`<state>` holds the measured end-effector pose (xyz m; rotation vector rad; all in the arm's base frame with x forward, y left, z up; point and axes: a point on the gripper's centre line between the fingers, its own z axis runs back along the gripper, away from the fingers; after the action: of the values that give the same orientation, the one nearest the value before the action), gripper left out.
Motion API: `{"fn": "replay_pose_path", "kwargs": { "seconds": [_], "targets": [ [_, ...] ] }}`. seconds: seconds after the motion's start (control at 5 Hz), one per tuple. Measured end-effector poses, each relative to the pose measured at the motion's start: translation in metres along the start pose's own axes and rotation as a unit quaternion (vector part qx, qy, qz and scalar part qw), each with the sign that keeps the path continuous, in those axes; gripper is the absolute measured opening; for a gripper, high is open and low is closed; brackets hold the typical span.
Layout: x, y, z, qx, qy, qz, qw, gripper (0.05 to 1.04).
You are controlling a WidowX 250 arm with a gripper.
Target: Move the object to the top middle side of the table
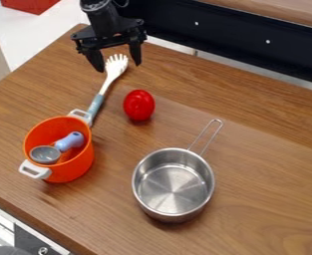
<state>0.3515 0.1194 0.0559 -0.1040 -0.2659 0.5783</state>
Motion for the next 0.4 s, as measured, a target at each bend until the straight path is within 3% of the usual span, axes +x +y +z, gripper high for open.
{"fn": "replay_pose_path", "kwargs": {
  "seconds": [0.2,0.4],
  "targets": [
    [-0.008,0.002,-0.011,0.004,0.021,0.002,0.9998,1.001],
    [-0.007,-0.01,-0.006,0.0,0.028,-0.018,0.9994,1.001]
  ]
}}
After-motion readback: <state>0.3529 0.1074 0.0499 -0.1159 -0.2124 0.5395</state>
